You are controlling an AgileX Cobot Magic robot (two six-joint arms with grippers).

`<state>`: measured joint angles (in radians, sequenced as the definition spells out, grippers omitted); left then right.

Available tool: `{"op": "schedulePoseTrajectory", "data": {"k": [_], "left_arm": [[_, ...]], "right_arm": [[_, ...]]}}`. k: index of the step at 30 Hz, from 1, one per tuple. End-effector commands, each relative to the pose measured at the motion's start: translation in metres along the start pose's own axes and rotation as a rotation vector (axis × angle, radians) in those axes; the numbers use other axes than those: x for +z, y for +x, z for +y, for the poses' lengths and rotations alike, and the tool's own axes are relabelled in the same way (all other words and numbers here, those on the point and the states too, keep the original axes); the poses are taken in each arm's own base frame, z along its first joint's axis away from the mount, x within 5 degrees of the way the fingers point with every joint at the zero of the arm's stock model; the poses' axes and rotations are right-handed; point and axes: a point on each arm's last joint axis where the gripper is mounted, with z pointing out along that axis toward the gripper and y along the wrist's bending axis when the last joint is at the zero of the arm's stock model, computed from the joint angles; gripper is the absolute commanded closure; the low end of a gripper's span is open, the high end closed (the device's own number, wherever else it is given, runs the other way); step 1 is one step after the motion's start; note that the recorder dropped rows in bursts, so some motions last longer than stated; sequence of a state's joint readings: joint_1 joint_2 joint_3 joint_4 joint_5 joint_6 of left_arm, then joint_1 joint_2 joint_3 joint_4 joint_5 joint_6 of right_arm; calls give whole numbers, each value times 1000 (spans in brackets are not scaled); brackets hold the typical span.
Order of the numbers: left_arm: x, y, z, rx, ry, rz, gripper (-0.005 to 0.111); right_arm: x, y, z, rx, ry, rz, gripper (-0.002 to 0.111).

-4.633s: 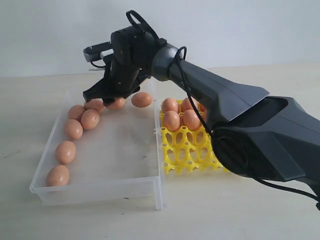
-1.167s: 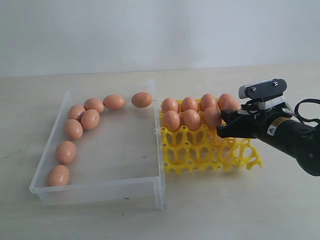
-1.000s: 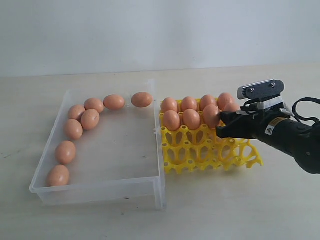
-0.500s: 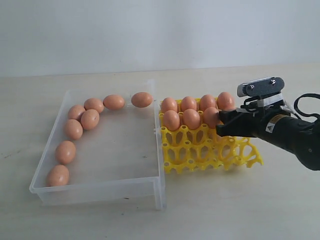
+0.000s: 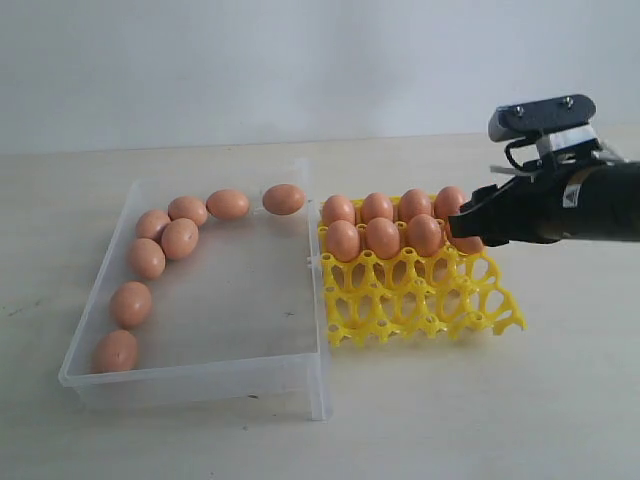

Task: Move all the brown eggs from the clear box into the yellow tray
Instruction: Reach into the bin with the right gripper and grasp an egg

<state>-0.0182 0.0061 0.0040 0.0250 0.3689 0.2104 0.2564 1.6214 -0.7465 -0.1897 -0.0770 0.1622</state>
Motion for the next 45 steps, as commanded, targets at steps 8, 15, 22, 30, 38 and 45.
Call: {"op": "schedulePoseTrajectory", "data": {"k": [8, 15, 22, 30, 38, 45], "left_arm": [[-1, -2, 0, -5, -2, -18, 107], [-1, -2, 0, -5, -2, -18, 107], [-1, -2, 0, -5, -2, -18, 107], [-1, -2, 0, -5, -2, -18, 107], [-1, -2, 0, -5, -2, -18, 107], [-1, -2, 0, -5, -2, -18, 107]], "right_arm": [[-27, -80, 130, -126, -277, 97, 54], [43, -87, 240, 5, -538, 306, 54], [89, -83, 281, 161, -615, 480, 54], [116, -73, 298, 174, -673, 579, 54], [133, -64, 289, 134, -580, 559, 54], [143, -59, 290, 144, -568, 537, 54]]}}
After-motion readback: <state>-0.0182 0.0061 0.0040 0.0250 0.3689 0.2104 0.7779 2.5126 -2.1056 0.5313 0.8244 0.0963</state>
